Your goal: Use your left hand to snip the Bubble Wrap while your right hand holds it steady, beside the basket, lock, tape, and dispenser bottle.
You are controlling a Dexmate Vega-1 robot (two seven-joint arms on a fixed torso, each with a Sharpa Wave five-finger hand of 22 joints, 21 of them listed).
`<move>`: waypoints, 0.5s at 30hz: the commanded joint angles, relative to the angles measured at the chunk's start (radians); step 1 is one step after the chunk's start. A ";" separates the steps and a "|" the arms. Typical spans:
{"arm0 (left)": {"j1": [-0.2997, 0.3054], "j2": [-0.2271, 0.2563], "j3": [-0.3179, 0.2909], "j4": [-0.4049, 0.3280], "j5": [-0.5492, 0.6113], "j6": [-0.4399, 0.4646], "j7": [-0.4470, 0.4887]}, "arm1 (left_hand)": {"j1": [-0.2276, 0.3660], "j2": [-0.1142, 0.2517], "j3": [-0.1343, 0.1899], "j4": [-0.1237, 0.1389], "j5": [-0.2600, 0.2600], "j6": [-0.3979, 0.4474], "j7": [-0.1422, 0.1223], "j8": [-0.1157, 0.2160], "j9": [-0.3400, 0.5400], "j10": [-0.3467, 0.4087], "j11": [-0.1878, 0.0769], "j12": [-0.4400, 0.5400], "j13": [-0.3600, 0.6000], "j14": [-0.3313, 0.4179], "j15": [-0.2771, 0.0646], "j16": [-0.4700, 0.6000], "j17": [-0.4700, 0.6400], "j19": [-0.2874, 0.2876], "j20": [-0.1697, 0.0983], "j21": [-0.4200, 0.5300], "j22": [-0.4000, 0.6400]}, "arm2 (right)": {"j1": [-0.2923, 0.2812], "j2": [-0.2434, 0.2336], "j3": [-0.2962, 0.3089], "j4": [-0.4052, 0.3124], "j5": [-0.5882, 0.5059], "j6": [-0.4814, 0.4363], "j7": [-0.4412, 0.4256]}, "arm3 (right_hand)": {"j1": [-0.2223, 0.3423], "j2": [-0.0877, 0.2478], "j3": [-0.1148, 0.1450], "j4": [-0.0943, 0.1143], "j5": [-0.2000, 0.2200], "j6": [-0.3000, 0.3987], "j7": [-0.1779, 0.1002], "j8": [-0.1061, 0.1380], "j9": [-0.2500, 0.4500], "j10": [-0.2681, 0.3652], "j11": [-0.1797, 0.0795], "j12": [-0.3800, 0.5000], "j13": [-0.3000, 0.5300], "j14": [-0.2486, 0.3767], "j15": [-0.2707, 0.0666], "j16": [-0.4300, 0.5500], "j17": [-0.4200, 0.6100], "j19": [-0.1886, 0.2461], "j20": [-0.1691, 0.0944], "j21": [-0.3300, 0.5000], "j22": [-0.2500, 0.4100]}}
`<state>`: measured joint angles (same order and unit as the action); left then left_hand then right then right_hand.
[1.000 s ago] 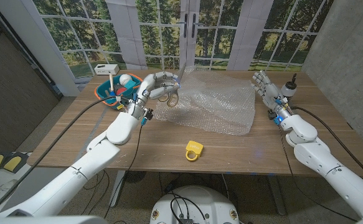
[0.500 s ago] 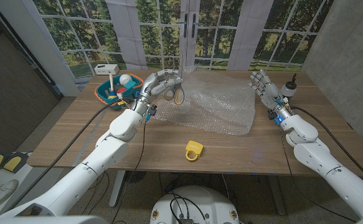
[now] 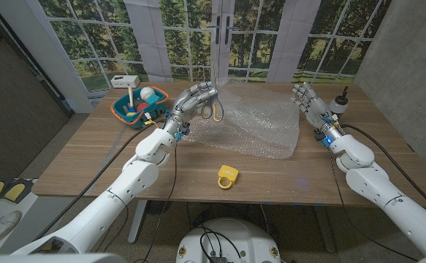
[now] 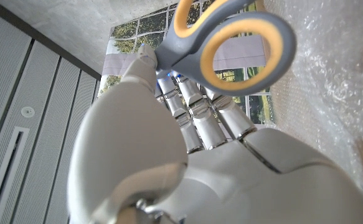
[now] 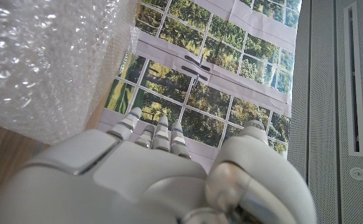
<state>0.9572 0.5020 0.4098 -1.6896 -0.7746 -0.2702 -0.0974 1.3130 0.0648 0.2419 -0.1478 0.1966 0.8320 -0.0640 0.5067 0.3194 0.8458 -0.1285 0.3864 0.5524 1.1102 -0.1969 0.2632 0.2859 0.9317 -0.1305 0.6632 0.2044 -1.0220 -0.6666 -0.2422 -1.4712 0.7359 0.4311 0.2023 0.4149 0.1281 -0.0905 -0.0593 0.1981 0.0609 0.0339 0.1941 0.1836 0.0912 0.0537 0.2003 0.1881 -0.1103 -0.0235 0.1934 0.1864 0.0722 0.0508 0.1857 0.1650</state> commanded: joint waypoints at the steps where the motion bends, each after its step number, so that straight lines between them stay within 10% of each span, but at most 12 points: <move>1: 0.007 -0.046 -0.005 0.001 -0.140 0.051 -0.043 | 0.082 0.073 0.004 -0.001 0.004 0.009 0.002 0.004 0.002 0.006 -0.002 -0.003 0.003 0.001 -0.042 0.005 0.002 -0.005 -0.023 0.008 0.001 | -0.015 -0.002 -0.001 -0.011 -0.021 0.017 -0.016 | 0.008 0.001 0.008 -0.005 -0.004 0.004 0.005 0.004 0.002 0.010 0.001 0.004 0.002 0.005 -0.010 0.004 -0.002 0.031 -0.022 0.012 0.004; 15: -0.014 -0.061 -0.026 0.036 -0.200 0.048 -0.117 | 0.081 0.073 0.003 0.001 0.005 0.009 -0.005 0.005 0.000 0.006 -0.011 -0.009 0.010 -0.001 -0.042 0.005 0.002 -0.015 -0.023 0.016 -0.001 | -0.054 -0.077 0.003 -0.111 -0.020 -0.059 -0.013 | 0.024 -0.004 0.025 -0.024 -0.007 -0.022 0.039 -0.005 0.002 0.062 0.035 0.012 0.009 0.114 0.055 0.035 0.008 0.183 0.039 0.054 0.015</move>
<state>0.9595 0.4626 0.3976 -1.6852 -0.9128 -0.2243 -0.1554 1.3130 0.0648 0.2405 -0.1489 0.1967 0.8316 -0.0638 0.5060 0.3175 0.8529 -0.1357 0.3808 0.5592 1.1083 -0.1985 0.2612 0.2852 0.9229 -0.1287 0.6698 0.2045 -1.0489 -0.6943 -0.2435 -1.5149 0.7236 0.4228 0.1965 0.4335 0.1202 -0.0718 -0.0780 0.1922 0.0427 0.0664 0.1939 0.1835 0.1521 0.0753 0.2119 0.1934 -0.0101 0.0268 0.2223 0.1888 0.2364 0.0862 0.2311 0.1750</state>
